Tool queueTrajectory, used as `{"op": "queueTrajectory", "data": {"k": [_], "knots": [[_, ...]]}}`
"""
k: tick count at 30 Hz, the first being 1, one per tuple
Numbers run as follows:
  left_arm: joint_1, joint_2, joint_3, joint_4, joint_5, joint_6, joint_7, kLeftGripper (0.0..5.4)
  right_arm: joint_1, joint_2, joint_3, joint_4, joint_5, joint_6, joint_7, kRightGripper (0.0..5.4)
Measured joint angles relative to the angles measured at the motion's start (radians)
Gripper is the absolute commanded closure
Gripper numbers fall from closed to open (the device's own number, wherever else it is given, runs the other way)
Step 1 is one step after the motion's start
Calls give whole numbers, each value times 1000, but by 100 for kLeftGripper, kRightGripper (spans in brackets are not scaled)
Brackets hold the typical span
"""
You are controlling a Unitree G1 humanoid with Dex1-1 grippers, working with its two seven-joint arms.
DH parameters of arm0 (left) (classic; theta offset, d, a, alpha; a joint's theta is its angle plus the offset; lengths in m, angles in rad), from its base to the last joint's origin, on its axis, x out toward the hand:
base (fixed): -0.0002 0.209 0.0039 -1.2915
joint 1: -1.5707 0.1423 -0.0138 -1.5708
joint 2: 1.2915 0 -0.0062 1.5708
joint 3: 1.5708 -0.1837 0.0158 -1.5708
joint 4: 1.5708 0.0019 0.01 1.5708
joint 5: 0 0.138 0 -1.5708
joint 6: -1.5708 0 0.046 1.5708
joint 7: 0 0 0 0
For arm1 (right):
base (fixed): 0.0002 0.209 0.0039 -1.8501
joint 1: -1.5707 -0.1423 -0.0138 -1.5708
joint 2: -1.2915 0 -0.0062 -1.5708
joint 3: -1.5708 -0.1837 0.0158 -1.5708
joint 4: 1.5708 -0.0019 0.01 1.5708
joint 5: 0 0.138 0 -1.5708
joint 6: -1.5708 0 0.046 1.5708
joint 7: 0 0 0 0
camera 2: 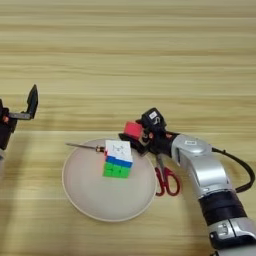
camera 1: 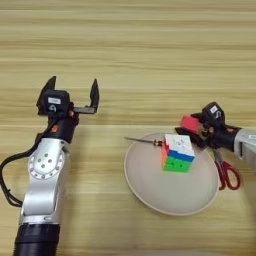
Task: Move the objects on the table
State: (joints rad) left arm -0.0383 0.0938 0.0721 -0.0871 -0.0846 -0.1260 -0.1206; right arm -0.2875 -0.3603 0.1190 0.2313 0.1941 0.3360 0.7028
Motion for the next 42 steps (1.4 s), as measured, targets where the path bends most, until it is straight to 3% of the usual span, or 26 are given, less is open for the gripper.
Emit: {"op": "queueTrajectory", "data": {"k": [7, 20, 42], "knots": [[0, 0, 0, -1, -1, 0, 0, 0, 0, 3, -9, 0, 1, 3, 2, 250], [0, 0, 0, -1, -2, 0, 0, 0, 0, 0, -61, -39, 17, 7, -7, 253], [0, 0, 0, -1, -2, -2, 0, 0, 13, -120, -258, -48, 43, 1, -25, 253]]}}
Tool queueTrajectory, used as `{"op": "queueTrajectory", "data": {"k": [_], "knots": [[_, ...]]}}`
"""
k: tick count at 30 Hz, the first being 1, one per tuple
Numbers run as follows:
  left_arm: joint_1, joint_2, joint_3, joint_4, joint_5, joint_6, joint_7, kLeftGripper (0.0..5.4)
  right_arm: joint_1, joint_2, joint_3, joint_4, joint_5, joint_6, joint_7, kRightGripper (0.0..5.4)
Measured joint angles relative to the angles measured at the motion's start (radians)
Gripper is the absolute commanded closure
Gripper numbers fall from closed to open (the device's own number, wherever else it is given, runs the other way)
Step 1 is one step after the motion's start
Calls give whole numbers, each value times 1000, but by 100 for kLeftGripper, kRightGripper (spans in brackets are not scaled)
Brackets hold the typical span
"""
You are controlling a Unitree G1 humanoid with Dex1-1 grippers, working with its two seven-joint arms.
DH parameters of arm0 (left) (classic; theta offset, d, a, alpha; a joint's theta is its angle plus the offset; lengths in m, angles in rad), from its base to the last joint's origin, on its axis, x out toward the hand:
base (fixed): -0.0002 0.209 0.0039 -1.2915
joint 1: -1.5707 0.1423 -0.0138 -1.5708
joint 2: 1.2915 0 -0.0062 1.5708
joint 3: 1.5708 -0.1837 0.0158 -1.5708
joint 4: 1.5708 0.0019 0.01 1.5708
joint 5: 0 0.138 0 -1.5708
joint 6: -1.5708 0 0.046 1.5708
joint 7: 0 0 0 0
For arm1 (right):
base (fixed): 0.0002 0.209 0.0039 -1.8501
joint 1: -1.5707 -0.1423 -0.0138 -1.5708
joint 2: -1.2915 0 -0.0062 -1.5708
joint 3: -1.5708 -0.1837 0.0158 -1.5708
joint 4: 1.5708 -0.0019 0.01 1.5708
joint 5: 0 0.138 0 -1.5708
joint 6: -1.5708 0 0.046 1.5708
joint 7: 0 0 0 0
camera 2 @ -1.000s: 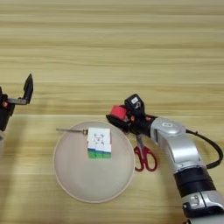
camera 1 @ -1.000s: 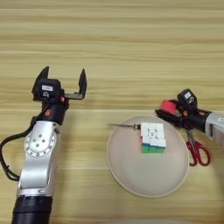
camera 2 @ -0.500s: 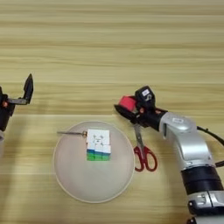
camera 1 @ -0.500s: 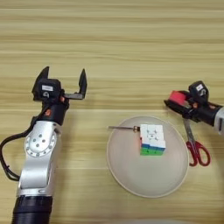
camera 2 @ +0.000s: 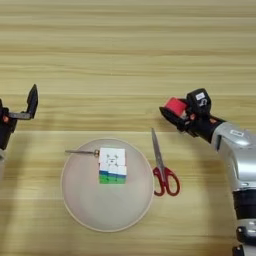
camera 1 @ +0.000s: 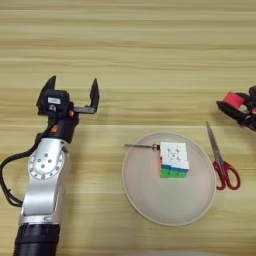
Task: Move the objects on the table
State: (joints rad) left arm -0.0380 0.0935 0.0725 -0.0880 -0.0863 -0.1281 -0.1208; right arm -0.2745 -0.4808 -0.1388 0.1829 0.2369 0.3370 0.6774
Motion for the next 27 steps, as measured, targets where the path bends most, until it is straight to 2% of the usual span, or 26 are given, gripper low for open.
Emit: {"op": "queueTrajectory", "data": {"k": [10, 21, 22, 27], "knots": [[-1, 4, 4, 0, -1, 0, 0, 0, 50, -9, -7, 22, -9, -31, -16, 253], [-3, 4, 5, 0, -1, 0, 0, 0, 59, -12, -1, 64, -26, -80, -17, 254], [-3, 4, 5, 0, -1, 0, 0, 0, 59, -12, 0, 66, -26, -83, -17, 225], [-3, 4, 4, 0, -1, 0, 0, 0, 60, -15, 3, 67, -28, -84, -17, 173]]}}
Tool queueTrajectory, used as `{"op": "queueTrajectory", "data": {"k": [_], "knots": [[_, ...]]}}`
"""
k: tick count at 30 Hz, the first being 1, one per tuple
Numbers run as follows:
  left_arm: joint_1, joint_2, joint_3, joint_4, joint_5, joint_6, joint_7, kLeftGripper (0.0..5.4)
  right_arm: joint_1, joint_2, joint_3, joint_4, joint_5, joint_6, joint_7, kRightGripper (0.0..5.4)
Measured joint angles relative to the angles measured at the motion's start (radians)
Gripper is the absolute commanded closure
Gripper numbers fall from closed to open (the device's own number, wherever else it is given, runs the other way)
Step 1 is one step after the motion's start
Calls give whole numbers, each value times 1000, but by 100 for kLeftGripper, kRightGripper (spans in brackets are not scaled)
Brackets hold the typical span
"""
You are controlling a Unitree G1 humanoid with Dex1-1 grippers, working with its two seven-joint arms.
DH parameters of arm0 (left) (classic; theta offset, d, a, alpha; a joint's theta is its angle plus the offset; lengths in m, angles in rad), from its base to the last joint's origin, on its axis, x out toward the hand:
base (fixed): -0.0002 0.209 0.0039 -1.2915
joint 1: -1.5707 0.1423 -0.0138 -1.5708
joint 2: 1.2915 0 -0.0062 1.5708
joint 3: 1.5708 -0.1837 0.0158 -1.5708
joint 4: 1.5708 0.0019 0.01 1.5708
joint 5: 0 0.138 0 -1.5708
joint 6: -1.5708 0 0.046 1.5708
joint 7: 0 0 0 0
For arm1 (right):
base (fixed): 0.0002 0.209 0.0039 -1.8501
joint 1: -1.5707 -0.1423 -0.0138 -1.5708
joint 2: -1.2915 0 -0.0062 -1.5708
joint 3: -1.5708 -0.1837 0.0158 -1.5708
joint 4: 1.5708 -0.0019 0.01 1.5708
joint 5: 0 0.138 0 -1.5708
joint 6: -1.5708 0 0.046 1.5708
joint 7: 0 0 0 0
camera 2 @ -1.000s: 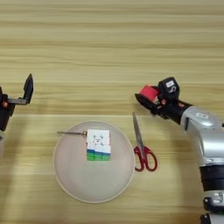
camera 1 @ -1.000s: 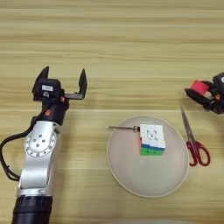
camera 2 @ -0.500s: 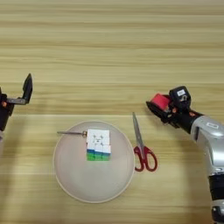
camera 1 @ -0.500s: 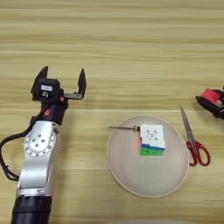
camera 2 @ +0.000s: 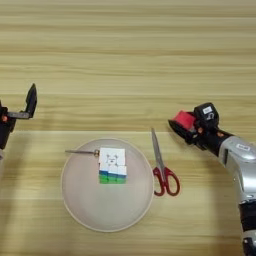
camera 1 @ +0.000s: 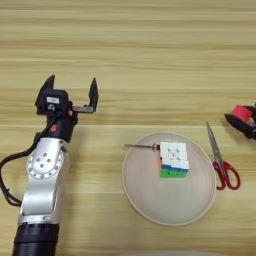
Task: Move the objects on the table
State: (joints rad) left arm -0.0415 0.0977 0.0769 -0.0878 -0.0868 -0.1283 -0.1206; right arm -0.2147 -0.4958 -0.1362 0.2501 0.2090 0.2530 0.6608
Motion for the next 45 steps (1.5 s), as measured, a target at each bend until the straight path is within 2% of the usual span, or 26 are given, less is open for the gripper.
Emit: {"op": "queueTrajectory", "data": {"k": [14, 20, 26, 31, 37, 41, 45], "knots": [[-1, 0, 0, 0, 0, 0, 0, 0, 0, -2, 6, -1, 0, -1, -1, 3], [-2, 0, 0, 0, 0, -1, -1, 0, 0, -1, -3, -86, 17, -5, 0, 3], [-4, 0, -1, 0, 0, -2, -1, 0, 16, 0, -11, -256, 74, -2, 4, 3], [-5, 0, -2, 0, 0, -3, 0, 0, 24, -1, -9, -336, 115, 3, 28, 3], [-5, -1, -2, 0, 0, -3, 0, 0, 15, -13, 16, -355, 151, 0, 112, 3], [-5, -1, -2, 0, 0, -3, 0, 0, 3, -43, 49, -356, 161, -48, 222, 3], [-5, -2, -3, 0, 0, -3, 0, 0, 0, -57, 79, -370, 184, -54, 311, 3]]}}
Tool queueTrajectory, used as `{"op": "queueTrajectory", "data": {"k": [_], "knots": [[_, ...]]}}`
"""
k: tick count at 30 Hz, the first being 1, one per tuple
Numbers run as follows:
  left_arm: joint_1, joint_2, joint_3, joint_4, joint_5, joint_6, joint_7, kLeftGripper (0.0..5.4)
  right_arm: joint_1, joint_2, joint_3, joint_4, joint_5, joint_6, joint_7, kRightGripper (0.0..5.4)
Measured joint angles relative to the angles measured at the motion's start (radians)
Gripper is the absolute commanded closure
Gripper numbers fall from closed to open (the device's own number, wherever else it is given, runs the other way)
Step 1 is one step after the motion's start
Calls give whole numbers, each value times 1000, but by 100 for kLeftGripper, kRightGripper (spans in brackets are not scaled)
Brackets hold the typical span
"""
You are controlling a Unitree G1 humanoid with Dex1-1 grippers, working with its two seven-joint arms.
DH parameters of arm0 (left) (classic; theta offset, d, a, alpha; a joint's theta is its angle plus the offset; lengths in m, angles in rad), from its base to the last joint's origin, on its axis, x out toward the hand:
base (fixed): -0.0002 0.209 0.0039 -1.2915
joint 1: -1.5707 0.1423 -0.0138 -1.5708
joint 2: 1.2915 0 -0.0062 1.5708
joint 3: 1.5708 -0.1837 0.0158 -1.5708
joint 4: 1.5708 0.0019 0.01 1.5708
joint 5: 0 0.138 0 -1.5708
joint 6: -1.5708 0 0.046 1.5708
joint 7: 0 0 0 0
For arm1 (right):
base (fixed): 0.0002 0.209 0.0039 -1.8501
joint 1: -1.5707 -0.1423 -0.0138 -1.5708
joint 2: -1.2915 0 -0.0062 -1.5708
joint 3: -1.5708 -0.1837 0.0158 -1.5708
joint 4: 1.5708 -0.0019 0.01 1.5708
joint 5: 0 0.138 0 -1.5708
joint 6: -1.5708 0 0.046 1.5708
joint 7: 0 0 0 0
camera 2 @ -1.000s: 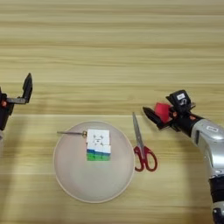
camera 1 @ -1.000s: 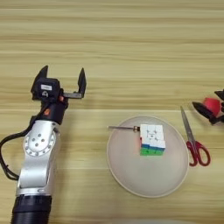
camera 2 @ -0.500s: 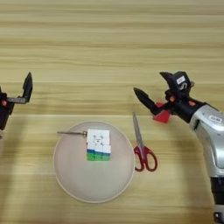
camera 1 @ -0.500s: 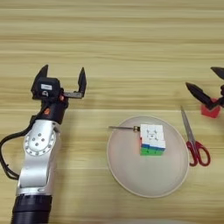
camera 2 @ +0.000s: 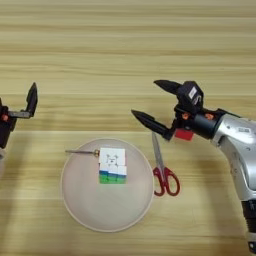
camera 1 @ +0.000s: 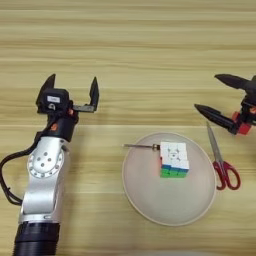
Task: Move the objects on the table
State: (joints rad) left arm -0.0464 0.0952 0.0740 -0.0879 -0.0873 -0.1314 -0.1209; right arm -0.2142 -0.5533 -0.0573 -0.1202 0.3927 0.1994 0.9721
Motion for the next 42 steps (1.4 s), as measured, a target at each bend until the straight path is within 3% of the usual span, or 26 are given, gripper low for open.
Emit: {"op": "queueTrajectory", "data": {"k": [8, 16, 24, 42], "knots": [[1, -2, -1, -5, 0, 0, 0, 0, -17, -32, 73, 2, 36, 9, 168, 3], [10, -5, -3, -14, 0, 0, 1, 0, 1, -58, 152, -72, 62, 61, 256, 3], [11, -12, -9, -20, -1, 0, 2, 0, 26, -60, 216, -79, 33, 75, 247, 3], [16, -25, -9, -29, -4, 0, 0, 0, 50, -36, 333, 1, -144, 0, 163, 3]]}}
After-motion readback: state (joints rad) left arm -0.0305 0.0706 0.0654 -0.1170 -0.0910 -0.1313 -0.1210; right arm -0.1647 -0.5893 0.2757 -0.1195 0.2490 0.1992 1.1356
